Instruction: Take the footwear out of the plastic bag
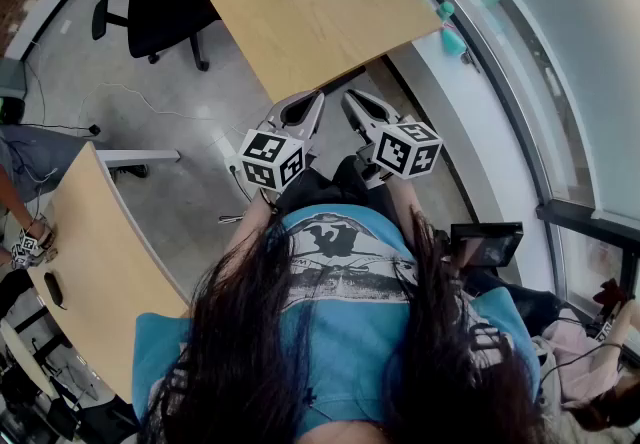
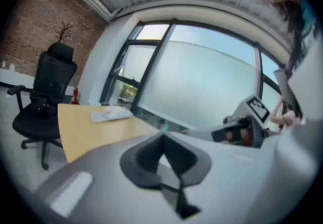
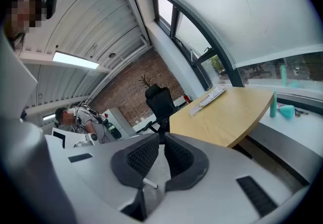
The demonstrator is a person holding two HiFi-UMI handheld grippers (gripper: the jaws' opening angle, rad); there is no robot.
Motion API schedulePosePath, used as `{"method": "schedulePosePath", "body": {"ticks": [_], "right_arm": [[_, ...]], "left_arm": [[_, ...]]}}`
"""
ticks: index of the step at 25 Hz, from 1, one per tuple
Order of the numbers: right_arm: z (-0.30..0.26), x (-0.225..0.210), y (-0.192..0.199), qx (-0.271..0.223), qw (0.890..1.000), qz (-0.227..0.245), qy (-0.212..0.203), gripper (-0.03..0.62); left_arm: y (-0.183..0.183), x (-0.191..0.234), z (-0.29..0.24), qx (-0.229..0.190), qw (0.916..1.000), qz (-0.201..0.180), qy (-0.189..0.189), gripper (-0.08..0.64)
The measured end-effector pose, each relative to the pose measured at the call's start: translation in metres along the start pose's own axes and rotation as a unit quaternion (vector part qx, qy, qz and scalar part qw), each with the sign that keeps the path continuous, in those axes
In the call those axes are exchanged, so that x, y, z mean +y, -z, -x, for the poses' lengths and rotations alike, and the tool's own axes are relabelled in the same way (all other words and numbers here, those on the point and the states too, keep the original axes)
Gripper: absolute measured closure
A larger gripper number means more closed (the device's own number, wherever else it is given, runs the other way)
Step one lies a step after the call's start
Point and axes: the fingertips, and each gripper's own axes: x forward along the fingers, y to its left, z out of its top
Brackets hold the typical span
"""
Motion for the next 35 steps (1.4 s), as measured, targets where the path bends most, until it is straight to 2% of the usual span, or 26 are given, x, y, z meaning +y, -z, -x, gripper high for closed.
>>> {"method": "schedulePosePath", "body": {"ticks": [8, 13, 20, 27, 31, 35], "right_arm": [[-0.028, -0.024, -0.017, 0.013, 1.000, -0.003, -0.002, 0.548], [-0.050, -0.055, -0.037, 0.025, 1.000, -0.005, -0.014, 0.548], [-0.084, -0.129, -0.107, 0.039, 0.999, 0.007, -0.038, 0.548], [-0.105, -0.223, -0.197, 0.046, 0.997, 0.008, -0.065, 0.548], [-0.124, -0.257, -0.218, 0.063, 0.994, 0.000, -0.090, 0.548], [-0.142, -0.279, -0.223, 0.080, 0.991, -0.021, -0.106, 0.548]], "left_arm": [[-0.007, 0.024, -0.030, -0.001, 0.9998, 0.018, -0.005, 0.557], [-0.014, 0.050, -0.063, -0.006, 0.9990, 0.030, -0.031, 0.555], [-0.045, 0.088, -0.146, -0.023, 0.9950, 0.051, -0.082, 0.555], [-0.079, 0.092, -0.258, -0.033, 0.9909, 0.058, -0.117, 0.555], [-0.085, 0.099, -0.296, -0.027, 0.9873, 0.061, -0.144, 0.555], [-0.082, 0.108, -0.311, -0.011, 0.9832, 0.065, -0.170, 0.555]]}}
